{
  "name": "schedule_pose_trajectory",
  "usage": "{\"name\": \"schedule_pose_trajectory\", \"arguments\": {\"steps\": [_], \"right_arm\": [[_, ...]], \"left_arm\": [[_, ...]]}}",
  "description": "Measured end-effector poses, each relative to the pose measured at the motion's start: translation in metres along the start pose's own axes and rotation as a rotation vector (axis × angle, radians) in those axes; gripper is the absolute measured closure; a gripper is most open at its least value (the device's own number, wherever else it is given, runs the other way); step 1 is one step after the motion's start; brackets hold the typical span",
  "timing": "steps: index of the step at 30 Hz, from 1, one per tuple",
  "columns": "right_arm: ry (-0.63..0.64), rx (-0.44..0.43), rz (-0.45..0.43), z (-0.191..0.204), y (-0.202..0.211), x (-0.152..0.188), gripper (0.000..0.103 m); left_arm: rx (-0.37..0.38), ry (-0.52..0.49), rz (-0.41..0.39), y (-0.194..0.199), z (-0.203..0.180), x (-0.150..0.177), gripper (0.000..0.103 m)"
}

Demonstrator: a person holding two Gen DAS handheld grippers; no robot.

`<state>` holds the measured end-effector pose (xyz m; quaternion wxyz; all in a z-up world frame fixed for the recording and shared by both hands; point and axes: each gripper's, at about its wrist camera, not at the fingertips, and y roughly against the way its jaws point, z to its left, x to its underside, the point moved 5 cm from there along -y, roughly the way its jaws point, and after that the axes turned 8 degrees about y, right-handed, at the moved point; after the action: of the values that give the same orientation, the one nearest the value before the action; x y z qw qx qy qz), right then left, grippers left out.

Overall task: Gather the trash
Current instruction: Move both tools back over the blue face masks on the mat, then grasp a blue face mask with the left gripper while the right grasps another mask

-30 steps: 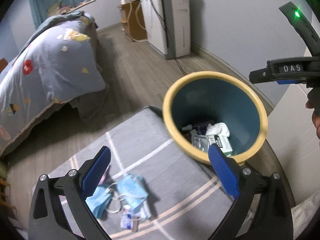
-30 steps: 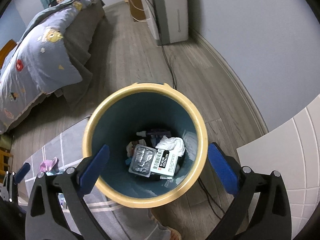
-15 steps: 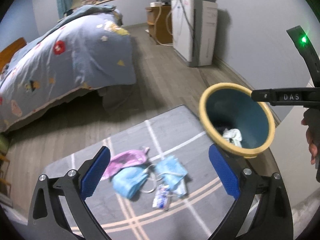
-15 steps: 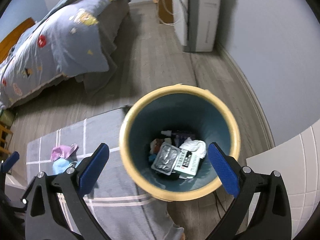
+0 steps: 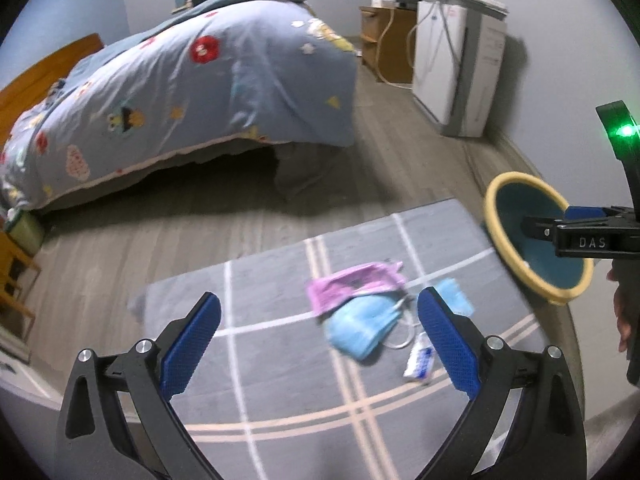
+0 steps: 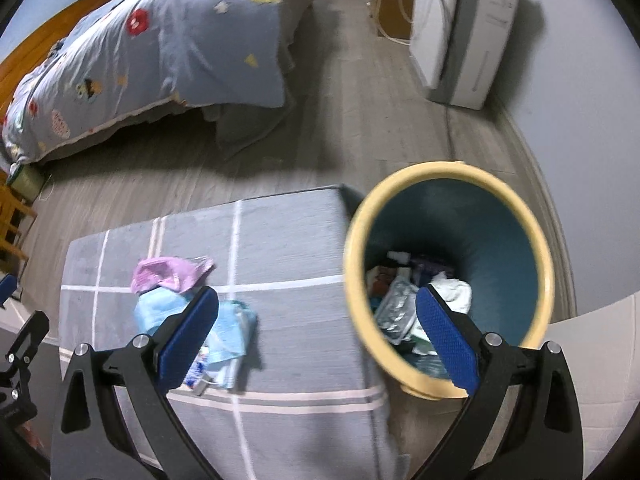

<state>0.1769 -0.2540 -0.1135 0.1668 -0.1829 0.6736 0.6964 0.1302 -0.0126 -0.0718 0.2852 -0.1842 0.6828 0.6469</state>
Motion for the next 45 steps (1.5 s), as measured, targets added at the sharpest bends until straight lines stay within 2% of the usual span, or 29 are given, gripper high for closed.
{"name": "schedule_pose_trajectory", "arguments": {"steps": [7, 12, 16, 20, 26, 30, 35, 41, 42, 45], "right_arm": [[0.038, -0.033, 0.042, 0.04, -0.021, -0.003, 0.006], [0.089, -0.016, 0.093, 0.058, -0.043, 0.0, 0.006], [0.077, -0.03, 0.138, 0.065, -0.061, 0.002, 0.006], [0.086, -0.044, 0.17, 0.072, -0.076, 0.002, 0.006], [0.063, -0.089, 0.23, 0.075, -0.097, 0.005, 0.006], [0.023, -0.104, 0.237, 0.07, -0.099, 0.005, 0.013], [-0.034, -0.155, 0.267, 0.066, -0.101, 0.012, 0.024], [0.005, -0.161, 0.276, 0.073, -0.101, 0.014, 0.037], [0.007, -0.162, 0.278, 0.074, -0.102, 0.014, 0.04], [0.016, -0.156, 0.296, 0.075, -0.107, 0.016, 0.044]], "left_arm": [[-0.025, 0.041, 0.022, -0.002, 0.032, 0.01, 0.005], [-0.053, 0.026, 0.057, -0.016, 0.043, 0.018, 0.005], [-0.055, 0.02, 0.086, -0.027, 0.048, 0.024, 0.005], [-0.033, 0.039, 0.125, -0.043, 0.045, 0.027, 0.005], [-0.023, 0.011, 0.171, -0.072, 0.026, 0.038, 0.005], [-0.028, 0.011, 0.183, -0.094, 0.011, 0.046, 0.005], [0.04, -0.019, 0.161, -0.104, -0.009, 0.049, 0.005], [0.089, -0.014, 0.175, -0.116, -0.021, 0.059, 0.008], [0.089, -0.031, 0.177, -0.117, -0.023, 0.06, 0.01], [0.11, -0.064, 0.198, -0.121, -0.03, 0.063, 0.025]]}}
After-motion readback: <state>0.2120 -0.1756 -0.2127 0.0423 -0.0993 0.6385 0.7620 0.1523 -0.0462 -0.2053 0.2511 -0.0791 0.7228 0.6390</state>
